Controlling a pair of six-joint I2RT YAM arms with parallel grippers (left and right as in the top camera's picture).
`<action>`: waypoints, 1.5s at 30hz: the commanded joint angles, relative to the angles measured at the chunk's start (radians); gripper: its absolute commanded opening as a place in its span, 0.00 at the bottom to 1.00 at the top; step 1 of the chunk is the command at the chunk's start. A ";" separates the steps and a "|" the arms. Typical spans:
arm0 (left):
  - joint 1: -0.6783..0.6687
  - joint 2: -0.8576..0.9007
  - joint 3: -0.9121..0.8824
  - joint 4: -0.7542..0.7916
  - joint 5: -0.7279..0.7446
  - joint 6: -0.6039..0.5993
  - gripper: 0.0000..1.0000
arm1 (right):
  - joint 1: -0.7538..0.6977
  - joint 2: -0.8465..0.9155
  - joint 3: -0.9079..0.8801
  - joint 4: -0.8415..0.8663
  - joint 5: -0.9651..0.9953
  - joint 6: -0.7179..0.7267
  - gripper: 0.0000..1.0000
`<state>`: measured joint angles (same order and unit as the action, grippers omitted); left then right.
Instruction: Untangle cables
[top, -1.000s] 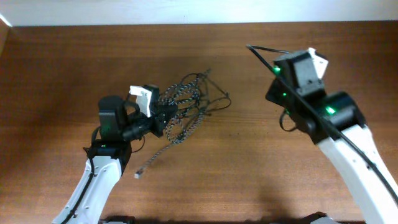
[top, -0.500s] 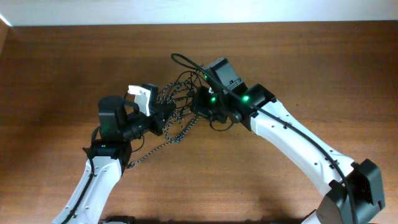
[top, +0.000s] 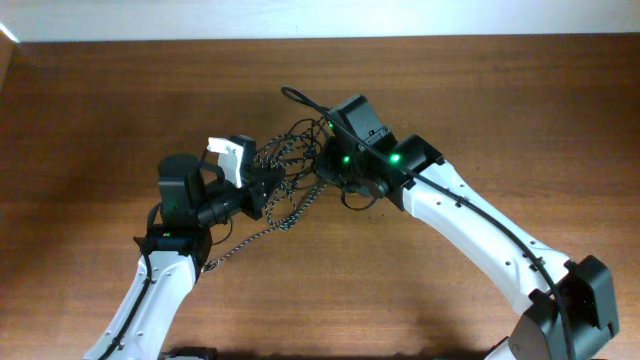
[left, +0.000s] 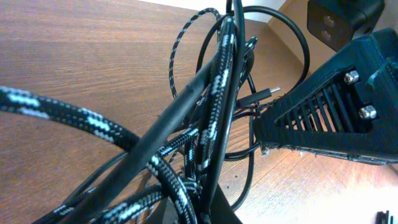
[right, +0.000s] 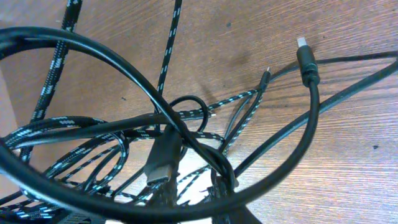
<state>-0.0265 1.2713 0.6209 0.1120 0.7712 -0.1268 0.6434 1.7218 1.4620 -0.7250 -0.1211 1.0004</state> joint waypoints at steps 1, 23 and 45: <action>0.002 -0.010 0.003 0.003 0.010 0.017 0.00 | 0.005 0.005 0.007 -0.004 -0.042 0.007 0.20; 0.002 -0.010 0.003 0.030 0.195 0.016 0.00 | -0.002 0.050 0.008 0.067 0.052 -0.002 0.11; 0.002 -0.010 0.002 -0.058 -0.053 0.008 0.00 | -0.411 -0.094 0.010 0.157 -0.784 -0.552 0.33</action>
<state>-0.0250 1.2675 0.6197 0.0486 0.8234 -0.0513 0.1207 1.6501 1.4639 -0.4316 -0.9787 0.6876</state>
